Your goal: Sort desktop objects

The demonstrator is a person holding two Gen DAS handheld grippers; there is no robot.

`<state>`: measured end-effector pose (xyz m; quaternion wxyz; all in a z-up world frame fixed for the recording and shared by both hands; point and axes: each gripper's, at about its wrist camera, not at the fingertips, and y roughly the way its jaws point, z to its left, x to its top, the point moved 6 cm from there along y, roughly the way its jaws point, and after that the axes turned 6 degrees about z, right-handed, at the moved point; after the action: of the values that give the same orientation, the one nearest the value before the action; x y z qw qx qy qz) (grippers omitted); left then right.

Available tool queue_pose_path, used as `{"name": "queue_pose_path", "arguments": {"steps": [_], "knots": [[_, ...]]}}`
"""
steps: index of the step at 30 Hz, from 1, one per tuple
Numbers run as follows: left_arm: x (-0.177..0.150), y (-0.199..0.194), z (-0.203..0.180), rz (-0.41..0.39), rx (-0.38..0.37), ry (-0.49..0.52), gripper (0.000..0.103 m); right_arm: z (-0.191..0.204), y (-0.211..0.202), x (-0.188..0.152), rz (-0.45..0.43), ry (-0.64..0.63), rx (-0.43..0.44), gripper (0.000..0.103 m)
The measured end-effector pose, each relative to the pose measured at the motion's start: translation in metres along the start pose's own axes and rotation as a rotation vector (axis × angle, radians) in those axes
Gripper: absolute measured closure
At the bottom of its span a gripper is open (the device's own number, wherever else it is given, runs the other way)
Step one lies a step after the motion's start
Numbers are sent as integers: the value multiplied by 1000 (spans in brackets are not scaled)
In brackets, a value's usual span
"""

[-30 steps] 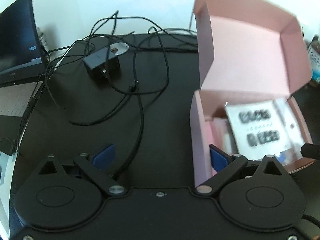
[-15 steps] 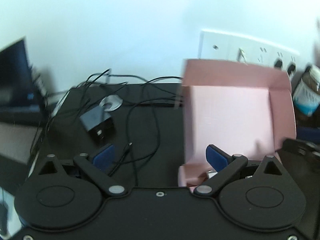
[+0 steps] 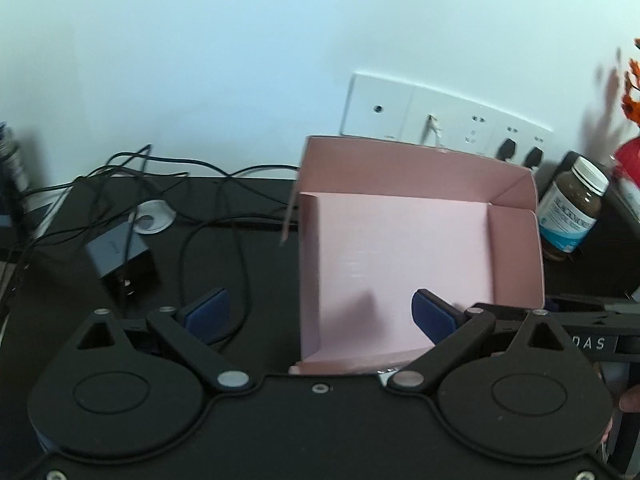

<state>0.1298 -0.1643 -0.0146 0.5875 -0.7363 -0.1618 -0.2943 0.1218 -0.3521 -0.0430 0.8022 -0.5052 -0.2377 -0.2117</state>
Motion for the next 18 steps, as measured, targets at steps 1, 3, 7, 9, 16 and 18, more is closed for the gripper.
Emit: {"name": "queue_pose_path", "arguments": {"steps": [1, 3, 7, 9, 16, 18], "knots": [[0, 3, 0, 10, 2, 2, 4, 1, -1, 0, -4, -2, 1, 45], [0, 14, 6, 44, 25, -18, 4, 1, -1, 1, -8, -1, 2, 45], [-3, 33, 19, 131, 68, -64, 4, 3, 4, 4, -1, 7, -2, 45], [-5, 37, 23, 156, 102, -66, 2, 4, 8, 4, 10, 6, -4, 45], [1, 30, 15, 143, 76, -46, 3, 11, 10, 7, 10, -1, 29, 45], [3, 27, 10, 132, 52, -39, 3, 15, 9, 8, 15, -16, 28, 45]]}}
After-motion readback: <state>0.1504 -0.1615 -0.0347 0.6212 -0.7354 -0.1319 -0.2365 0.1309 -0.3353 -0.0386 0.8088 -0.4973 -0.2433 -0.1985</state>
